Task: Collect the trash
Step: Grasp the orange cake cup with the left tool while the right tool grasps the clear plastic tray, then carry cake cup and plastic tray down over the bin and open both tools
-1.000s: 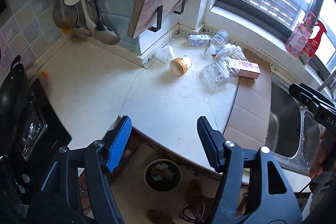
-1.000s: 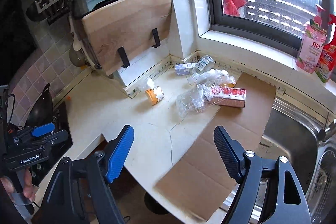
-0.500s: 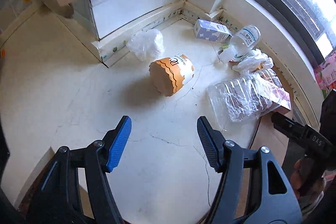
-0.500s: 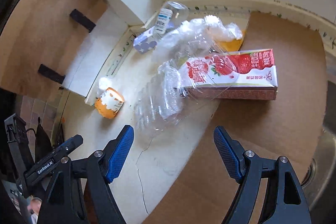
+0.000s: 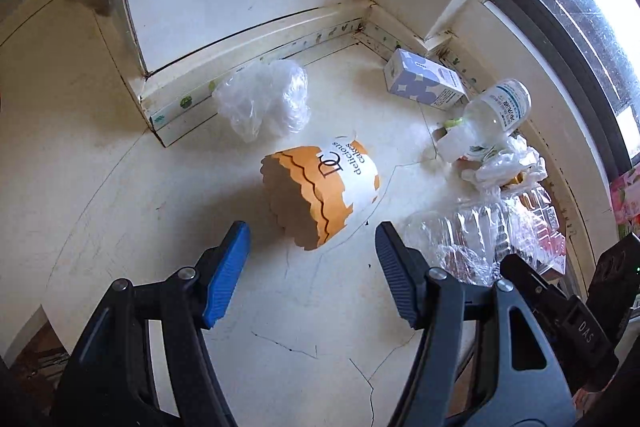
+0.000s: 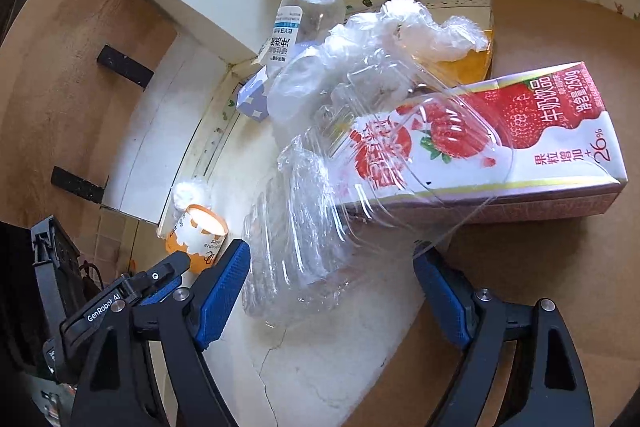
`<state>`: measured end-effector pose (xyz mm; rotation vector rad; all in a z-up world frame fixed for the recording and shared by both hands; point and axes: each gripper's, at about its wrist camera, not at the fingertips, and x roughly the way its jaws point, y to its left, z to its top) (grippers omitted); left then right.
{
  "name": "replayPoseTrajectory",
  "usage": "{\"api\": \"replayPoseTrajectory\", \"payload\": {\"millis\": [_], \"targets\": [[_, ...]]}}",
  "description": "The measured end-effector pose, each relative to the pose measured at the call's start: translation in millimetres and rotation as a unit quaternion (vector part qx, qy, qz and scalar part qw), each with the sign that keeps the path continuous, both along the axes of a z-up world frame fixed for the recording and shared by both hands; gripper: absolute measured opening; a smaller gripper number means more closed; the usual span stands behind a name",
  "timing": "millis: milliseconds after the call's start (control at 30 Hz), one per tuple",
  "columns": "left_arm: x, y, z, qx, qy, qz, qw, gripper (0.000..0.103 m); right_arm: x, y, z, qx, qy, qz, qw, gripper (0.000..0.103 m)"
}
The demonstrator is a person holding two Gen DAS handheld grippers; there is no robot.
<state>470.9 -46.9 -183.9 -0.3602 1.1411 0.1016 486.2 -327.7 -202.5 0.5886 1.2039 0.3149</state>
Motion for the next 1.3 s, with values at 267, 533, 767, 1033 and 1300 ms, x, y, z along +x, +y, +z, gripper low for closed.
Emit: {"api": "replayPoseTrajectory", "payload": {"millis": [267, 533, 767, 1033, 1300], "targets": [[8, 2, -4, -0.033, -0.018, 0.019, 0.9991, 0.042, 3, 14, 3, -0.009, -0.030, 0.002, 1.000, 0.056], [1, -1, 2, -0.043, -0.047, 0.018, 0.9978, 0.000, -5, 26, 30, -0.016, -0.087, 0.024, 0.996, 0.037], [-21, 1, 30, -0.027, -0.078, 0.015, 0.9964, 0.000, -17, 45, 55, -0.018, -0.128, 0.060, 0.990, 0.024], [-71, 5, 71, 0.010, -0.092, -0.006, 0.9957, 0.000, -46, 67, 89, -0.009, -0.158, 0.092, 0.983, 0.020], [-145, 17, 116, 0.029, -0.098, -0.033, 0.9942, 0.000, -104, 85, 135, -0.021, -0.188, 0.124, 0.974, 0.019]]}}
